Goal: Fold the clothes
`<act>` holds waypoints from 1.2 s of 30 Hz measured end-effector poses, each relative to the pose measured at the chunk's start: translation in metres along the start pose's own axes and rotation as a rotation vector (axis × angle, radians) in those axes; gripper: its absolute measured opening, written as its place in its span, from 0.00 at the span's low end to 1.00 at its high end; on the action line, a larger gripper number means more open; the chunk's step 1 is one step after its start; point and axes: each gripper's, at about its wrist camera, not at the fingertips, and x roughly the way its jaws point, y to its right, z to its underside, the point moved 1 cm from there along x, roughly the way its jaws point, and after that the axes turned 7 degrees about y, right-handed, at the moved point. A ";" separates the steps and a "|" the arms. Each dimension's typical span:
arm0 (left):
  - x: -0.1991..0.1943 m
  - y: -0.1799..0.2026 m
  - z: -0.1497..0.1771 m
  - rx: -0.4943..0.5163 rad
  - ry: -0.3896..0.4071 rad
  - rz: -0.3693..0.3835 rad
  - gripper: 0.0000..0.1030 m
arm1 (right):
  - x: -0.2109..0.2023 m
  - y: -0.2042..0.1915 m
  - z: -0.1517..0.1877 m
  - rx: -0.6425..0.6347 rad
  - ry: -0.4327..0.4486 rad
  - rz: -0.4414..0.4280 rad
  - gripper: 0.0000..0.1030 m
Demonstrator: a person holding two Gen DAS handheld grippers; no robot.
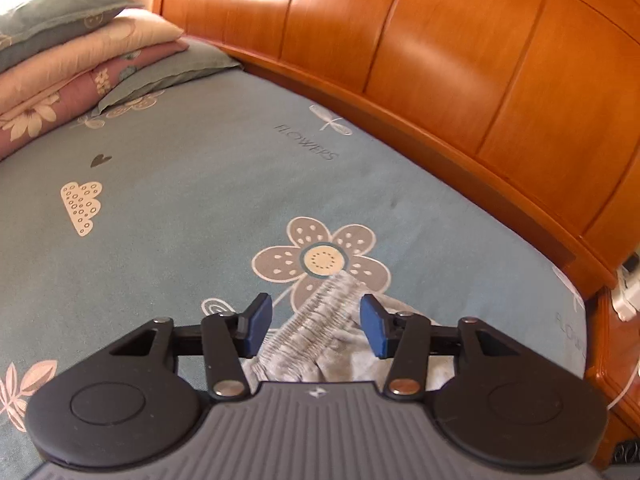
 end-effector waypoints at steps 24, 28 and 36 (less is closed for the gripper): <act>-0.091 0.061 0.207 -0.023 -0.041 0.174 0.66 | 0.043 -0.045 -0.054 -0.377 0.212 0.390 0.22; -0.099 0.050 0.217 -0.043 -0.041 0.136 0.66 | 0.041 -0.049 -0.048 -0.398 0.197 0.488 0.45; -0.116 0.046 0.248 -0.072 -0.044 0.024 0.74 | 0.038 -0.118 0.033 -0.644 0.003 0.257 0.36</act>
